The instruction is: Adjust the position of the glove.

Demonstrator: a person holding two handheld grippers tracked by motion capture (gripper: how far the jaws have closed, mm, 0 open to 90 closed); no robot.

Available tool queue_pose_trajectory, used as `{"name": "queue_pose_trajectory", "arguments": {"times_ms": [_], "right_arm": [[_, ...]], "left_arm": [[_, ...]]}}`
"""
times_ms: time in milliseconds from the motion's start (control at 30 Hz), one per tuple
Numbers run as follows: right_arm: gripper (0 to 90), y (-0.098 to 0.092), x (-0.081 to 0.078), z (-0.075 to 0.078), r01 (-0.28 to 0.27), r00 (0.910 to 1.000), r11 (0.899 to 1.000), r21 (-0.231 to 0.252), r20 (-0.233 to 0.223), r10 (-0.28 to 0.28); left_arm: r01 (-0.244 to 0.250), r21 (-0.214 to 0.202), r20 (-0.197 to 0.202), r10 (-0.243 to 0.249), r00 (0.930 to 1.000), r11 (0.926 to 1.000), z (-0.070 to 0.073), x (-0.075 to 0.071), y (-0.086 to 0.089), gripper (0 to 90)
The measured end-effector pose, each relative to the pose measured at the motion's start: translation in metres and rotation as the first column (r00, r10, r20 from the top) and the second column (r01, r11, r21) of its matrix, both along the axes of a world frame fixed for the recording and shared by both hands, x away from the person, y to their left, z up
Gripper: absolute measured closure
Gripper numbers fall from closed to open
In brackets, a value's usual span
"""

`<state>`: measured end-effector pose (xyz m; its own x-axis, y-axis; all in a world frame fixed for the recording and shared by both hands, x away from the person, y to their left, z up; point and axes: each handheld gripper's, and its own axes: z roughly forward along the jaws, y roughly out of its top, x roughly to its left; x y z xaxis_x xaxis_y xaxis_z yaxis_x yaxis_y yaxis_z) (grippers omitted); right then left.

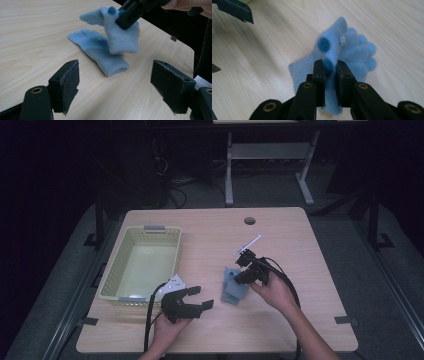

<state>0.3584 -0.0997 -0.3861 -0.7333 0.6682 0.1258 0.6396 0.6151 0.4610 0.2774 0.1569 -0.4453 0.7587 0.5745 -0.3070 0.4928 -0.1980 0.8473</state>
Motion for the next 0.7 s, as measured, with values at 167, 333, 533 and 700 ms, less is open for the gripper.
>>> {"name": "queue_pose_trajectory", "arguments": {"times_ms": [167,333,533,700], "right_arm": [[79.5,0.008,0.001,-0.003,-0.023,0.9997,1.0,-0.015,-0.003,0.023],[79.3,0.012,0.002,-0.008,-0.035,0.999,0.999,-0.025,-0.028,0.035],[79.3,0.012,0.006,-0.013,-0.031,0.9987,0.999,-0.03,-0.041,0.03],[78.5,0.013,0.009,-0.019,-0.04,0.9977,0.999,-0.031,-0.055,0.039]], "left_arm": [[-0.004,-0.001,-0.004,0.004,1.0,1.0,0.0,0.0,0.0,22.9],[-0.004,-0.004,-0.003,0.004,1.0,1.0,0.0,0.0,0.0,22.9],[-0.002,0.0,-0.005,0.002,1.0,1.0,0.001,-0.001,0.0,22.9],[-0.003,-0.002,-0.004,0.003,1.0,1.0,0.0,-0.001,-0.001,22.9]]}}
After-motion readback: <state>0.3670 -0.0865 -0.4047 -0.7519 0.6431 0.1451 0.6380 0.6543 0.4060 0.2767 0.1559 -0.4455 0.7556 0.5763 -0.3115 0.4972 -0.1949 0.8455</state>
